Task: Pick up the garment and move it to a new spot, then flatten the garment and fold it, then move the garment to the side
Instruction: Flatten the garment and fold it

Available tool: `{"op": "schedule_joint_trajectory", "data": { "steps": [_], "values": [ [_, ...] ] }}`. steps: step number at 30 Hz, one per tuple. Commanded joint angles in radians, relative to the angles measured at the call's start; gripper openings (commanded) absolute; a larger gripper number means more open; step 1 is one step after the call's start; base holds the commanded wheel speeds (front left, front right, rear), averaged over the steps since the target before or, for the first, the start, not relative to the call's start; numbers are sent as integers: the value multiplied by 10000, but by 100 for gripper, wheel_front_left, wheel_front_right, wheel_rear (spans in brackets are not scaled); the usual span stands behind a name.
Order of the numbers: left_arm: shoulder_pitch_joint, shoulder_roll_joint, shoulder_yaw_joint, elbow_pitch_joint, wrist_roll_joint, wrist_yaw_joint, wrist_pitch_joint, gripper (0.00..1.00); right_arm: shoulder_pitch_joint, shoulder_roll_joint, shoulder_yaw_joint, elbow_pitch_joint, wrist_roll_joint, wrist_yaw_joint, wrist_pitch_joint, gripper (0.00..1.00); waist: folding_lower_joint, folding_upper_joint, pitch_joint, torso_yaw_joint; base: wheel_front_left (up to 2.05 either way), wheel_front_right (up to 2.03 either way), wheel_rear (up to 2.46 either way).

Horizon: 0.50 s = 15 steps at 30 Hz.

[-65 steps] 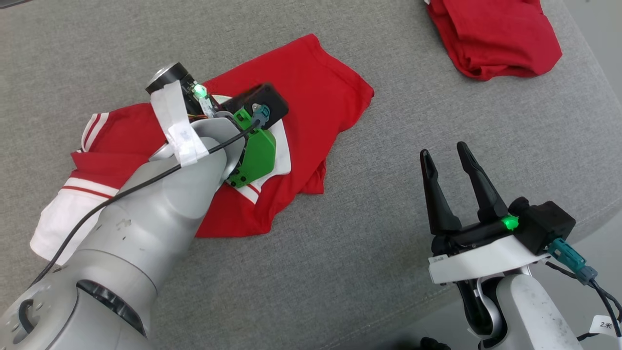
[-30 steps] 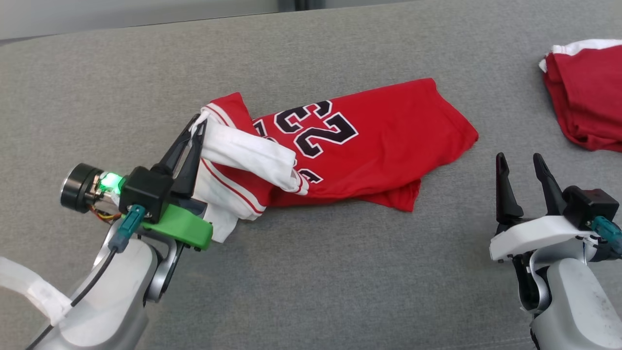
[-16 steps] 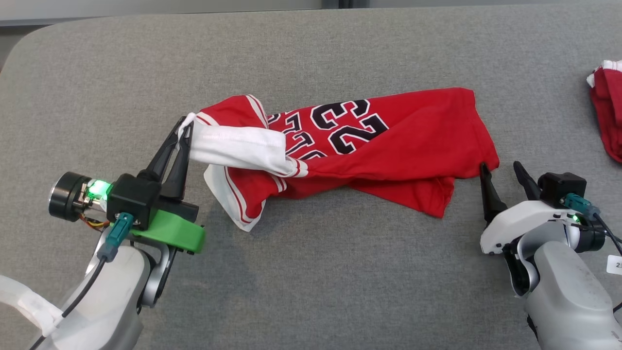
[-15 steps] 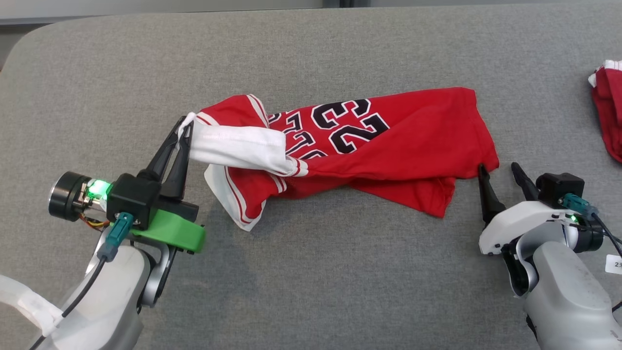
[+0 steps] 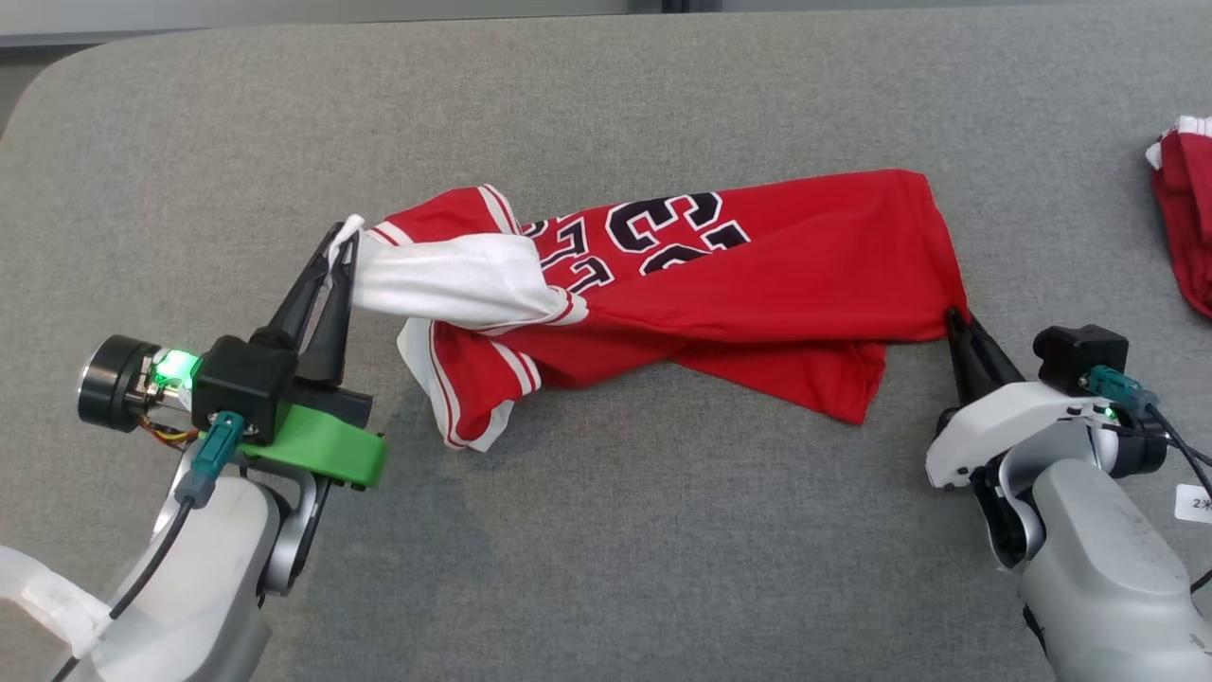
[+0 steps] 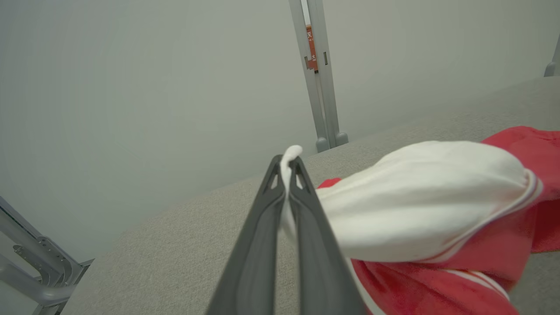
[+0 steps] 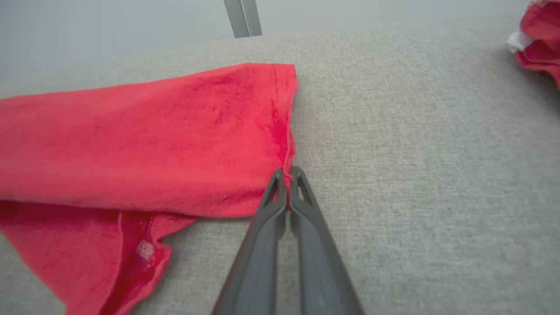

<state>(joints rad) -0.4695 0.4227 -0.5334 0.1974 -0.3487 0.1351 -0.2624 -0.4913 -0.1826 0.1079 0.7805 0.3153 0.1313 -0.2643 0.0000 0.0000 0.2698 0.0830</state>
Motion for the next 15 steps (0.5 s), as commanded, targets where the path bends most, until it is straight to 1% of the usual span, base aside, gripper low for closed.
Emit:
{"op": "schedule_joint_trajectory", "data": {
  "steps": [1, 4, 10, 15],
  "values": [
    [150, 16, 134, -64, 178, -17, -32, 0, 182, -118, -78, -255, 73, -10, 0, 0, 0, 0, -243, -91, 0, 0, 0],
    [149, 84, 330, -267, 328, -103, -32, 0, 362, -202, -224, -935, 111, -10, -3, 0, 0, 0, -652, -189, 0, 0, 0],
    [-102, 276, 1047, -986, 277, -374, -32, 0, 554, -506, -532, -2997, 471, -10, -5, 0, 0, 0, -1735, -529, 0, 0, 0],
    [-606, 732, 1441, -1593, 485, -511, -17, 0, 227, -1073, -563, -4478, 847, -10, -5, 0, 0, 0, -2553, -816, 0, 0, 0]
  ]
}}
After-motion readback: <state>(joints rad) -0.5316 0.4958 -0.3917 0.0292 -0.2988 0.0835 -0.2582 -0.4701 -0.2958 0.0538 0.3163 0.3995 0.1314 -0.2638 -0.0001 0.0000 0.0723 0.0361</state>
